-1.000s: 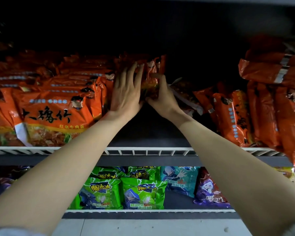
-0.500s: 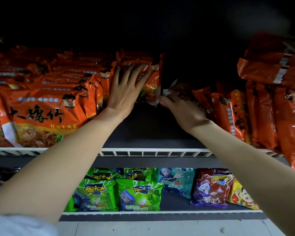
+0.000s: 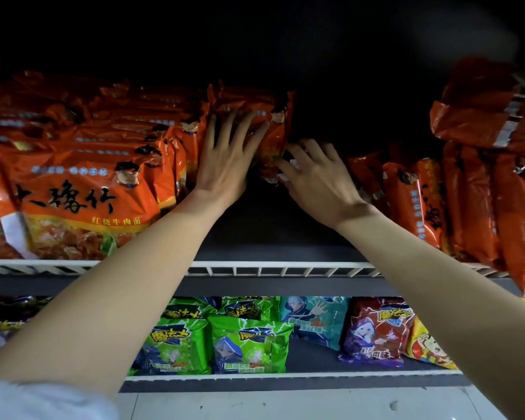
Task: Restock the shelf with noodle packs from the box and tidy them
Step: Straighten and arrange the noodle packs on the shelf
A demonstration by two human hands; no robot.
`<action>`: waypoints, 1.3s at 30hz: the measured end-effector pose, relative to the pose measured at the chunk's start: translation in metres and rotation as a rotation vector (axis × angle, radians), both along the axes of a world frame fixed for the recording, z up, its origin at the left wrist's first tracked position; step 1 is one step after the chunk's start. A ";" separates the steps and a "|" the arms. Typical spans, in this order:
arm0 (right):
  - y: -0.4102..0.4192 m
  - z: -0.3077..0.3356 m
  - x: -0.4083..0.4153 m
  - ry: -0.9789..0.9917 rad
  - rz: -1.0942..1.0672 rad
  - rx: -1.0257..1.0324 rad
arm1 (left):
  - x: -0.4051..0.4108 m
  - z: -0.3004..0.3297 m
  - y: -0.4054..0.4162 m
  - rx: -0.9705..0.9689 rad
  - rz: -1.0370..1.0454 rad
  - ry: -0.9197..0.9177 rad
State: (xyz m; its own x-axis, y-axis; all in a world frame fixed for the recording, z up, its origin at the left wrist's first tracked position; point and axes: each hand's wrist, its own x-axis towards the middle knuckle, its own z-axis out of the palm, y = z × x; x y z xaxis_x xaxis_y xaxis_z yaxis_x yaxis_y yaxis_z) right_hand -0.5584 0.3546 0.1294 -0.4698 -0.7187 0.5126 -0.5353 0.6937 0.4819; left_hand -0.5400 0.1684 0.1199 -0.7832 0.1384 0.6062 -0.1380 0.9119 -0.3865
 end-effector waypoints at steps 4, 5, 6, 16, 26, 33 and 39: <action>-0.019 -0.007 -0.015 -0.030 -0.220 0.128 | 0.006 -0.002 0.001 0.005 0.038 0.084; -0.020 -0.009 -0.017 -0.025 -0.256 0.154 | 0.007 -0.004 0.002 -0.013 0.063 0.082; -0.020 -0.010 -0.017 -0.027 -0.275 0.156 | 0.007 -0.006 0.003 -0.035 0.083 0.067; -0.011 -0.009 -0.006 -0.132 -0.122 -0.056 | 0.003 -0.007 0.004 -0.235 0.070 0.003; 0.024 -0.004 0.021 -0.524 0.029 -0.122 | 0.007 0.008 0.021 0.056 -0.017 -0.176; 0.058 0.015 0.081 -0.355 0.080 -0.380 | 0.039 0.033 0.046 0.808 -0.210 -0.209; 0.058 0.012 0.073 -0.442 -0.069 -0.300 | 0.013 0.011 0.075 1.133 -0.130 -0.427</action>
